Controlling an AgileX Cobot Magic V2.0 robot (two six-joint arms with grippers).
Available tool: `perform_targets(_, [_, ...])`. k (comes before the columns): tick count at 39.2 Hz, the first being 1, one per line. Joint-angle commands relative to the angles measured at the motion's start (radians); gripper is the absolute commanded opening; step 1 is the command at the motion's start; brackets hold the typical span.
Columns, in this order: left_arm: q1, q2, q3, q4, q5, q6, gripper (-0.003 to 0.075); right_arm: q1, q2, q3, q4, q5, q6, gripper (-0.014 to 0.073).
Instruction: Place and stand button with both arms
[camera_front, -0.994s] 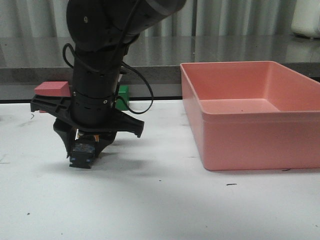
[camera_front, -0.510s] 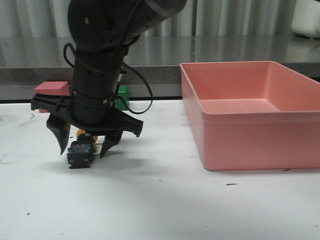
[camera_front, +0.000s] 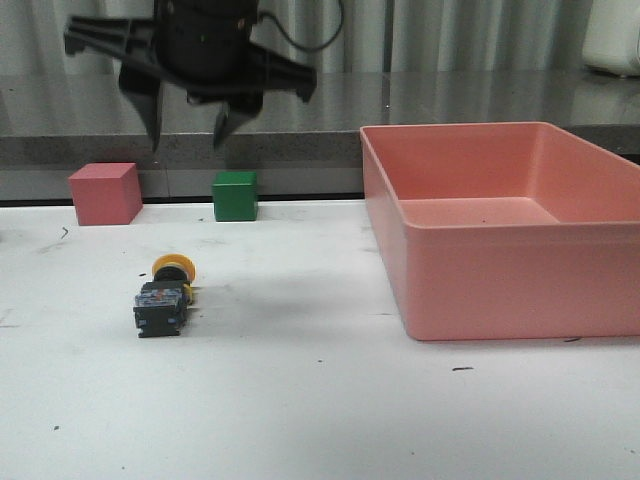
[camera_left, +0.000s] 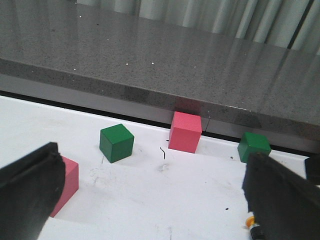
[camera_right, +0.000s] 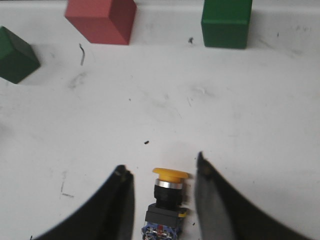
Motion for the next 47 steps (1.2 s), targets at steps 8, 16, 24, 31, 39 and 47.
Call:
perform_targets(8, [-0.008, 0.013, -0.028, -0.005, -0.079, -0.002, 0.0691, -0.040, -0.214, -0.031, -0.040, 0.061, -0.150, -0.0062])
perform_targets(16, [-0.008, 0.013, -0.028, -0.005, -0.079, -0.002, 0.0691, -0.208, -0.340, -0.029, 0.058, 0.279, -0.409, -0.0062])
perform_targets(24, [-0.008, 0.013, -0.028, -0.005, -0.079, -0.002, 0.0691, -0.458, -0.453, -0.004, 0.223, 0.443, -0.611, -0.0062])
perform_targets(31, [-0.008, 0.013, -0.028, -0.005, -0.079, -0.002, 0.0691, -0.564, -0.658, 0.280, 0.161, 0.406, -0.627, -0.0062])
perform_targets(39, [-0.008, 0.013, -0.028, -0.005, -0.079, -0.002, 0.0692, -0.567, -0.968, 0.740, 0.122, 0.217, -0.626, -0.0063])
perform_targets(47, [-0.008, 0.013, -0.028, -0.005, -0.079, -0.002, 0.0691, -0.567, -1.246, 1.053, 0.120, 0.012, -0.626, -0.0063])
